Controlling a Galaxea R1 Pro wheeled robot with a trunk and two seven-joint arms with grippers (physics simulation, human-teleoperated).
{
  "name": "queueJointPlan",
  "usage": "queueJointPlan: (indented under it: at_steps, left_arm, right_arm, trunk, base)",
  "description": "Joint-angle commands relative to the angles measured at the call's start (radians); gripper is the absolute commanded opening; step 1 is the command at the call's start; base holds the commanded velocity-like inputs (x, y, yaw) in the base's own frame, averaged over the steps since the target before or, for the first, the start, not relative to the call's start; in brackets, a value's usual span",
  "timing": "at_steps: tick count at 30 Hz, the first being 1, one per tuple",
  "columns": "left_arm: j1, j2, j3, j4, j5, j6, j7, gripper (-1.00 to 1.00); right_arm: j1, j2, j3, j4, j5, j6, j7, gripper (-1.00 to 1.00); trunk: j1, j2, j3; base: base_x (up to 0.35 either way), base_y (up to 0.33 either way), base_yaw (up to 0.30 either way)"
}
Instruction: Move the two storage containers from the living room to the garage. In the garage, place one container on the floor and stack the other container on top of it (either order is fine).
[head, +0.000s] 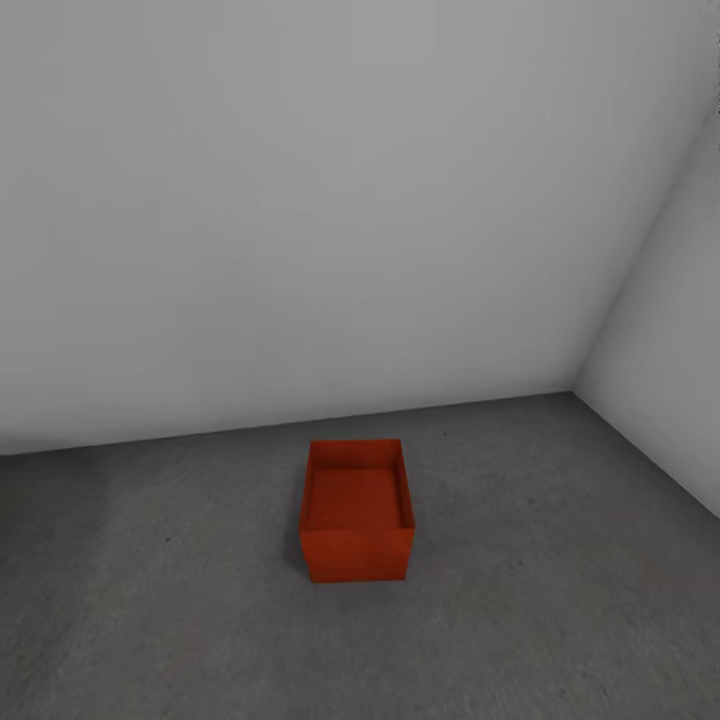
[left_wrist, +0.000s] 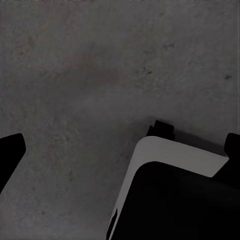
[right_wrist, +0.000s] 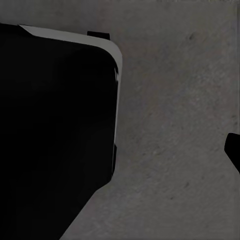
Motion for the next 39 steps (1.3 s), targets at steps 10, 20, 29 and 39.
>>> queueJointPlan:
  at_steps: [10,20,29,39]
  left_arm:
    - [0.000,0.000,-0.008,-0.001,0.009,0.000,0.003,1.00]
    - [0.000,0.000,-0.008,-0.001,0.009,0.000,0.003,1.00]
    - [0.000,0.000,-0.008,0.000,0.009,0.000,0.003,1.00]
    - [0.000,0.000,-0.008,0.000,0.009,0.000,0.003,1.00]
  right_arm:
    - [0.005,-0.007,0.002,0.003,0.007,-0.031,0.024,1.00]
    - [0.005,-0.010,0.002,0.003,0.007,-0.032,0.026,1.00]
    - [0.005,-0.009,0.003,0.003,0.006,-0.032,0.027,1.00]
    - [0.005,-0.010,0.002,0.003,0.006,-0.030,0.027,1.00]
  trunk:
    - [0.000,-0.001,0.015]
    - [0.000,-0.001,0.031]
    - [0.000,-0.001,0.046]
    - [0.000,-0.001,0.062]
  base:
    - [0.000,0.000,0.000]
    - [0.000,0.000,0.000]
    - [0.000,0.000,0.000]
    - [0.000,0.000,0.000]
